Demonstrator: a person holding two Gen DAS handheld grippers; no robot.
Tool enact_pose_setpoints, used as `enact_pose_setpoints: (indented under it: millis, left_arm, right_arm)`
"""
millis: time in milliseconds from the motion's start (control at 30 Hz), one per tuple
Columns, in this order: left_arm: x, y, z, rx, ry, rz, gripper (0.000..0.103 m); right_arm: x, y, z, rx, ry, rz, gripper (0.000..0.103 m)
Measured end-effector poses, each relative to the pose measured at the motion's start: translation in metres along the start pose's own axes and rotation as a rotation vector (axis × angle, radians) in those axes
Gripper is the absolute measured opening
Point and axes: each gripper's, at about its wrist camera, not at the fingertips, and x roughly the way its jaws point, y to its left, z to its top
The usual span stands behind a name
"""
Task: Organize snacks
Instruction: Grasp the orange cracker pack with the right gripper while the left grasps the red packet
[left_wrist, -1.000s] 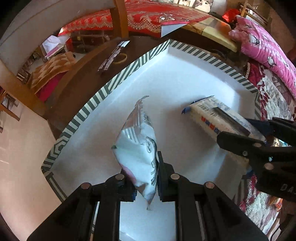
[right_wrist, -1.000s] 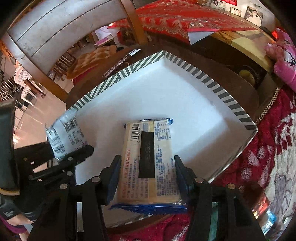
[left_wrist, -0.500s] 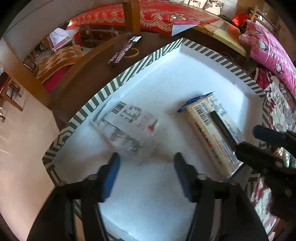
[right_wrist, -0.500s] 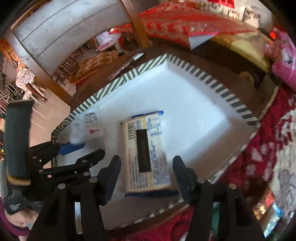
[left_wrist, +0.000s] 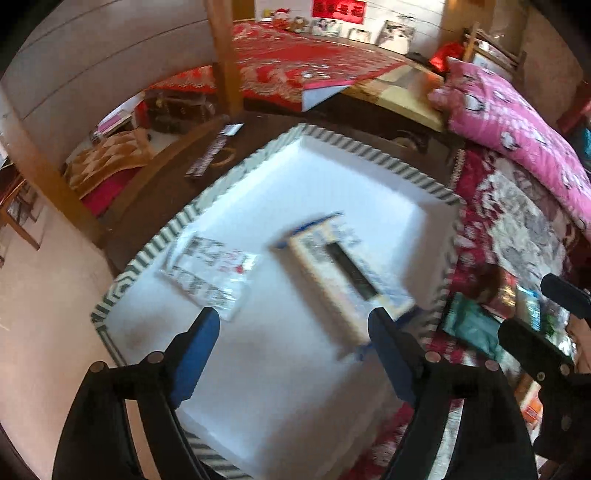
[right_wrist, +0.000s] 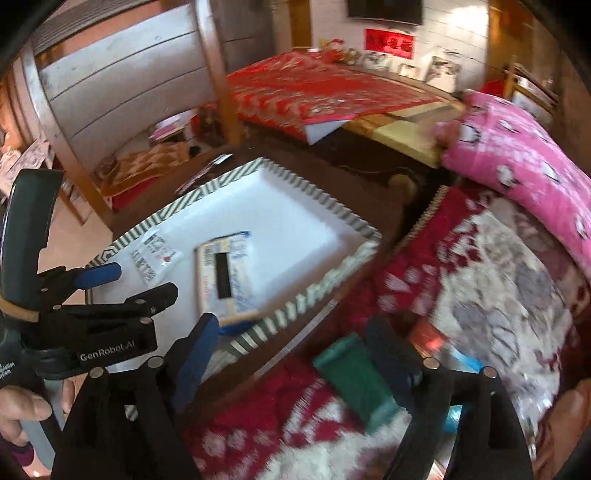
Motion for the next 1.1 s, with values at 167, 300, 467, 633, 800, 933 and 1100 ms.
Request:
enact_pose_setpoints:
  millis: [167,300,467,633,800,933,1100]
  left_arm:
    - [-0.010,-0.039,-0.007,0.071,-0.013,-0.047,0.082]
    - [-0.015,-0.066,-0.015,0.121,-0.013,-0.078,0.082]
    - [-0.019,-0.101,-0.027,0.185,-0.008,-0.103,0.082]
    - [-0.021,-0.128,-0.037,0.232,0.004,-0.123,0.082]
    - [-0.024,-0.155,-0.046,0.283,0.009,-0.141,0.082]
    - [-0.022,-0.166,-0.051,0.295,0.024,-0.145,0.082]
    - [-0.013,-0.172,-0.054,0.315,0.066,-0.149,0.082]
  right_arm:
    - [-0.019,-0.022,-0.020,0.031,0.005,-0.064,0.087]
    - [-0.033,-0.043,-0.040,0.082,0.007,-0.094,0.088]
    - [-0.050,-0.068,-0.062,0.132,0.013,-0.132,0.090]
    - [-0.062,-0.087,-0.082,0.173,0.021,-0.156,0.090]
    - [-0.073,-0.106,-0.102,0.213,0.029,-0.177,0.091]
    - [-0.080,-0.122,-0.118,0.238,0.042,-0.178,0.093]
    - [-0.083,-0.134,-0.140,0.233,0.071,-0.145,0.093]
